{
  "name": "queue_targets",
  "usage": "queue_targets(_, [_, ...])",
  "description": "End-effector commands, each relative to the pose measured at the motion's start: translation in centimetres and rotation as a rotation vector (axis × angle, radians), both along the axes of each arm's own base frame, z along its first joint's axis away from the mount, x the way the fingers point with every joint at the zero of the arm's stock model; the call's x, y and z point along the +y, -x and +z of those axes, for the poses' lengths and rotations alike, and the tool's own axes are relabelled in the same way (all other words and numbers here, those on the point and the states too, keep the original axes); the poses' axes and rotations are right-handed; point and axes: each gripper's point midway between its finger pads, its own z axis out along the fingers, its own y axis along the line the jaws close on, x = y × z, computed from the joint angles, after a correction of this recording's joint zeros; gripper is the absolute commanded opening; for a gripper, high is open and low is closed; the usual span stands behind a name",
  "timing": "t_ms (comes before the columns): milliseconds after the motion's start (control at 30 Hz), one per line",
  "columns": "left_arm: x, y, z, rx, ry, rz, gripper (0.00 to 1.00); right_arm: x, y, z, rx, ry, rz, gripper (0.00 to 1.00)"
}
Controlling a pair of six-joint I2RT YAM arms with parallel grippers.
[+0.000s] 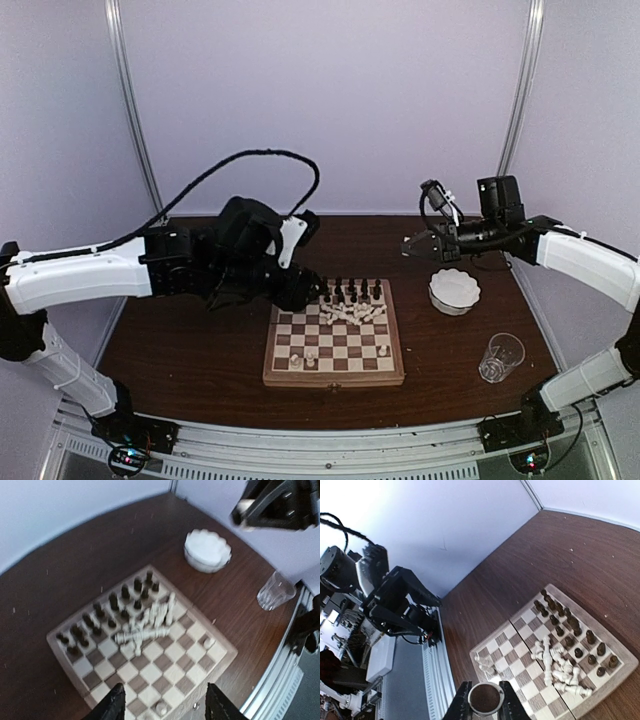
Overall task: Set up the chess pieces on the board
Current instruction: Pass from the right arm to the left
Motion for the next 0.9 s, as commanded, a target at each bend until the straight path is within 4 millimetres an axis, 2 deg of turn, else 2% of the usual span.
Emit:
queue_targets(0, [-3.7,-1.5,8.3,-0.312,0.278,-0.071,0.55,1.9,-1.4,5.4,0.197,-0.239,0.022,0.02])
queue_targets(67, [-4.8,-1.6,10.2,-0.386,0.329,-0.095,0.55,2.2,-1.9,6.6,0.241,-0.305,0.024,0.02])
queue_targets(133, [-5.9,-1.7,11.0,-0.421,0.346,-0.12,0.56,2.6,-1.9,7.0,0.288,-0.339,0.032,0.02])
queue_targets(333, [-8.5,-2.3,10.3,-0.455,0.323,-0.157,0.52,3.5,-1.0,6.4,0.358,-0.352,0.027,0.05])
queue_targets(467, [-8.9,-3.0,10.8,-0.507,0.342,-0.126,0.47,3.9,-0.5,6.5,0.363,-0.355,0.024,0.05])
queue_targets(867, [-11.2,-3.7,11.7,-0.568,0.367,-0.144,0.42,5.1,-0.2,6.0,0.388,-0.352,0.029,0.07])
